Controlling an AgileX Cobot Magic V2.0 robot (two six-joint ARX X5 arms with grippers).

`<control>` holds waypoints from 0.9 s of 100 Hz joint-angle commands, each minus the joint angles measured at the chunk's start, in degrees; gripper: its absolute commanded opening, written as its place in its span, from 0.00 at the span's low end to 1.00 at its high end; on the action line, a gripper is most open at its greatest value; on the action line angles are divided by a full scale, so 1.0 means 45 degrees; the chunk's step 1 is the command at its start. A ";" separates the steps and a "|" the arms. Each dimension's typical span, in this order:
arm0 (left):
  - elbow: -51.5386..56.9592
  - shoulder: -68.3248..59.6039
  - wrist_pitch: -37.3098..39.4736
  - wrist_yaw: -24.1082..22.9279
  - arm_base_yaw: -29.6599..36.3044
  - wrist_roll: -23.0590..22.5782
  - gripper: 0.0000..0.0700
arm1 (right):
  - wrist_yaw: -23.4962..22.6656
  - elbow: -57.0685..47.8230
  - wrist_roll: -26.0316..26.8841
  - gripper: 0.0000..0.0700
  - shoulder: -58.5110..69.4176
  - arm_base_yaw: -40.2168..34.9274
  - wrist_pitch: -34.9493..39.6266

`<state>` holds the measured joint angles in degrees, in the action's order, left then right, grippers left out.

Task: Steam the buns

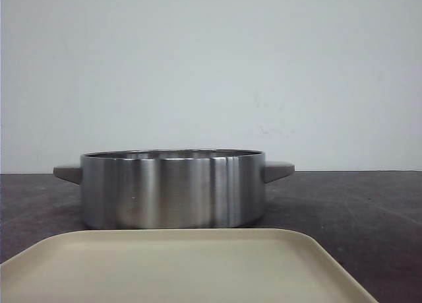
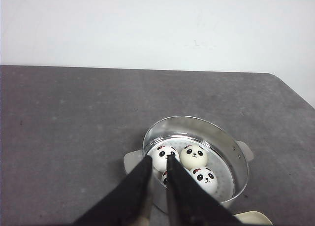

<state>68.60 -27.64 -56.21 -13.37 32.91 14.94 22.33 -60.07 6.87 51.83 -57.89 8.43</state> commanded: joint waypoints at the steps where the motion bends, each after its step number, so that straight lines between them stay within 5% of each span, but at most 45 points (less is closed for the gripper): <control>1: 0.0185 -0.0078 0.0107 -0.0039 0.0083 -0.0107 0.00 | 0.0214 -0.0175 0.0053 0.01 -0.0291 0.0617 0.0826; 15: 0.0185 -0.0073 0.0112 -0.0039 0.0083 -0.0107 0.00 | -0.0554 0.0772 -0.1093 0.01 -0.1243 0.3385 0.1540; 32: 0.0185 -0.0078 0.0107 -0.0039 0.0087 -0.0102 0.00 | -0.4046 0.4435 -0.1545 0.01 -0.3609 0.7422 -0.1491; 49: 0.0185 -0.0078 0.0107 -0.0034 0.0087 -0.0107 0.00 | -0.4396 0.8432 -0.1671 0.01 -0.6902 1.0486 -0.3021; 67: 0.0185 -0.0078 0.0107 -0.0034 0.0087 -0.0107 0.00 | -0.4522 1.1783 -0.1054 0.01 -0.9724 1.1817 -0.2968; 79: 0.0189 -0.0073 0.0107 -0.0044 0.0087 -0.0107 0.00 | -0.5736 1.3153 -0.0670 0.01 -1.0977 1.2094 -0.2603; 90: 0.0189 -0.0078 0.0112 -0.0034 0.0087 -0.0107 0.00 | -0.6222 1.3202 -0.0641 0.01 -1.1472 1.2201 -0.0588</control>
<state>68.60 -27.66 -56.21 -13.37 32.93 14.94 -4.84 -0.80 2.87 0.91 -3.20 2.22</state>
